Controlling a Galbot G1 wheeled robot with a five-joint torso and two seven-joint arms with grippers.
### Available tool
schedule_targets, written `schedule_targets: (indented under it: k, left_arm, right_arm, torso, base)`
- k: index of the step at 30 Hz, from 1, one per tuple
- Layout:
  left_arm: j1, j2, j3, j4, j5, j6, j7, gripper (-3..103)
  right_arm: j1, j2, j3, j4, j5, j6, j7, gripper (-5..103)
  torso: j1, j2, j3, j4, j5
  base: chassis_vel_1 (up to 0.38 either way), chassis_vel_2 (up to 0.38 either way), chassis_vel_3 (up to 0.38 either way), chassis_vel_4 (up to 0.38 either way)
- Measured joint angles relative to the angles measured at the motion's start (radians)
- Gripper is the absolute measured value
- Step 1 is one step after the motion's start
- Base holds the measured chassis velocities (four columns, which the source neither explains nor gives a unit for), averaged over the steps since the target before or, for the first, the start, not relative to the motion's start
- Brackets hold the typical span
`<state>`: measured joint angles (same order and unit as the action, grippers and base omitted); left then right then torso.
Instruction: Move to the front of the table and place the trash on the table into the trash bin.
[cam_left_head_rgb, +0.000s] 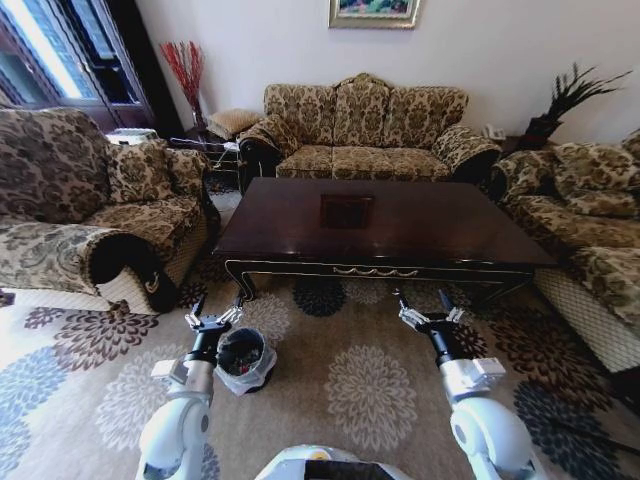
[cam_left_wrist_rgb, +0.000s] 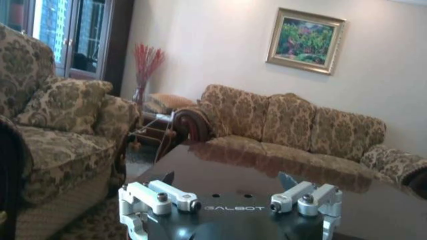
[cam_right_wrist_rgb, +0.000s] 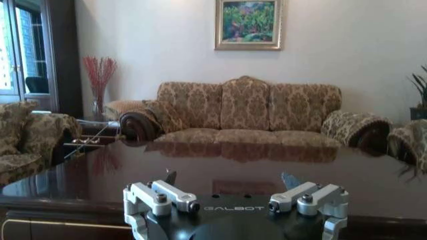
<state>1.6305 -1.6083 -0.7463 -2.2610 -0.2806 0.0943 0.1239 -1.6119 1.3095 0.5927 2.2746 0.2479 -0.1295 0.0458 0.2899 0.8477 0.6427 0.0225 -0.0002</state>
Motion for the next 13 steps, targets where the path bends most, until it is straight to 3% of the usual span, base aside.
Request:
schedule_targets:
  k: [13]
  left_arm:
    - [-0.015, 0.000, 0.018, 0.012, 0.069, 0.018, -0.005, 100]
  right_arm:
    - [0.017, 0.007, -0.001, 0.027, -0.022, -0.008, 0.008, 100]
  torso:
    - [0.000, 0.000, 0.000, 0.0000, 0.0002]
  base:
    - [0.000, 0.000, 0.000, 0.000]
